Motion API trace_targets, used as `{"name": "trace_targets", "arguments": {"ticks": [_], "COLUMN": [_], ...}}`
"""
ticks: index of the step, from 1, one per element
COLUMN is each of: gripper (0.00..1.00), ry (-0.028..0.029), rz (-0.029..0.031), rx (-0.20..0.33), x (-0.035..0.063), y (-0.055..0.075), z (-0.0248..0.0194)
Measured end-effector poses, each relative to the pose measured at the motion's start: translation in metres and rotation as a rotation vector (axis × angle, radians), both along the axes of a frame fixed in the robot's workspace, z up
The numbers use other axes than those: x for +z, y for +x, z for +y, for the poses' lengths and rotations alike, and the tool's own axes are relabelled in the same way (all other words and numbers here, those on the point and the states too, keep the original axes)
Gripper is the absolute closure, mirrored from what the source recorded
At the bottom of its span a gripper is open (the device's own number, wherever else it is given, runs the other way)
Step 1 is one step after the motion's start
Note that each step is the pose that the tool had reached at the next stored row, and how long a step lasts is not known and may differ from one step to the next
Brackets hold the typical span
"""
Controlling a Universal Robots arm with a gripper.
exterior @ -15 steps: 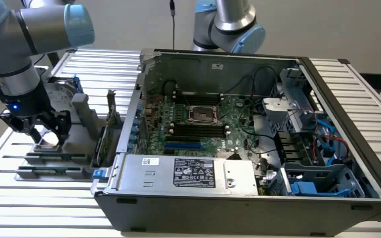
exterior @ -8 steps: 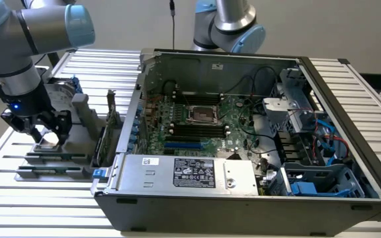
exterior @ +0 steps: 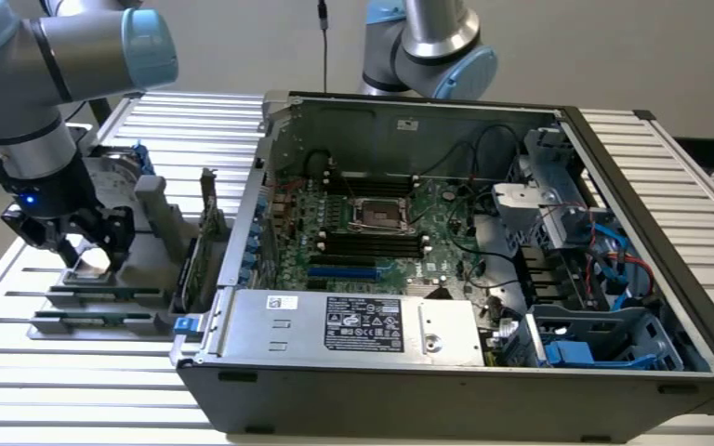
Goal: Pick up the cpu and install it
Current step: 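Pick up the cpu and move it towards the insertion slot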
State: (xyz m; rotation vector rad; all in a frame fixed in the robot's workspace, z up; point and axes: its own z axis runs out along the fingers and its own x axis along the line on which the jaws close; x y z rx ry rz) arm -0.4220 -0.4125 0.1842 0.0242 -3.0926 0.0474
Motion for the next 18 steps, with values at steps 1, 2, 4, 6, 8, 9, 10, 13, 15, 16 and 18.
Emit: {"name": "trace_targets", "arguments": {"ticks": [1,2,4,6,8,9,10,13,15,16,18], "gripper": [0.35,0.35,0.35,0.35,0.35,0.35,0.35,0.35,0.35,0.35,0.35], "ry": [0.0,-0.0001,0.0,-0.0001,0.0,0.0001,0.0002,0.0005,0.0012,0.0017,0.0027], "rz": [-0.0002,-0.0005,-0.0017,-0.0024,-0.0032,-0.0034,-0.004,-0.0045,-0.0049,-0.0051,-0.0057], "rx": [0.0,0.0,0.0,0.0,0.0,0.0,0.0,0.0,0.0,0.0,0.0], "x": [0.0,0.0001,0.0001,0.0001,0.0001,0.0001,0.0,0.0001,0.0001,0.0001,0.0001], "y": [-0.0001,-0.0003,-0.0007,-0.0008,-0.0012,-0.0013,-0.0014,-0.0015,-0.0015,-0.0016,-0.0015], "z": [0.0,0.0,0.0,0.0,-0.0002,-0.0005,-0.0008,-0.0014,-0.0016,-0.0018,-0.0021]}}
